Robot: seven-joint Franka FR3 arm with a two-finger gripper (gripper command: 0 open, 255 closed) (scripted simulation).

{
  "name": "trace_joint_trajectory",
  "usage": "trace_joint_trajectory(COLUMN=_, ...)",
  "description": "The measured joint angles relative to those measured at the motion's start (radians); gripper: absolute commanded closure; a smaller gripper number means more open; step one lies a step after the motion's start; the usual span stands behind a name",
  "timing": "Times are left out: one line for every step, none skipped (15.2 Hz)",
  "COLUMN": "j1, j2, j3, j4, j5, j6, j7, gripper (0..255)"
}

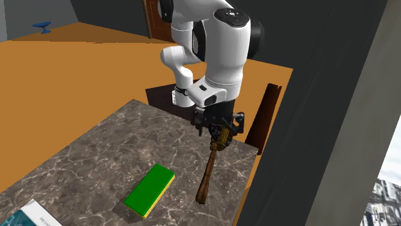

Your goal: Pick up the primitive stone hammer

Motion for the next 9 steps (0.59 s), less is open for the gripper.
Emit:
trace_joint_trajectory(j1=-0.003, j2=0.052, j3=-0.005, j4=0.061, j5=0.002, j6=-0.016, j7=0.011, gripper=0)
trace_joint_trajectory(j1=-0.008, j2=0.091, j3=-0.01, j4=0.102, j5=0.004, j6=-0.025, j7=0.021, gripper=0)
trace_joint_trajectory(j1=-0.012, j2=0.139, j3=-0.015, j4=0.16, j5=0.007, j6=-0.042, j7=0.029, gripper=0)
trace_joint_trajectory(j1=-0.014, j2=0.159, j3=-0.018, j4=0.179, j5=0.008, j6=-0.045, j7=0.035, gripper=0)
trace_joint_trajectory(j1=-0.016, j2=0.17, j3=-0.019, j4=0.182, j5=0.009, j6=-0.038, j7=0.037, gripper=0)
trace_joint_trajectory(j1=-0.016, j2=0.175, j3=-0.02, j4=0.175, j5=0.009, j6=-0.027, j7=0.039, gripper=0)
trace_joint_trajectory(j1=-0.015, j2=0.184, j3=-0.02, j4=0.177, j5=0.009, j6=-0.02, j7=0.042, gripper=0)
trace_joint_trajectory(j1=-0.017, j2=0.187, j3=-0.02, j4=0.165, j5=0.009, j6=-0.007, j7=0.04, gripper=0)
trace_joint_trajectory(j1=-0.017, j2=0.185, j3=-0.02, j4=0.147, j5=0.009, j6=0.01, j7=0.041, gripper=0)
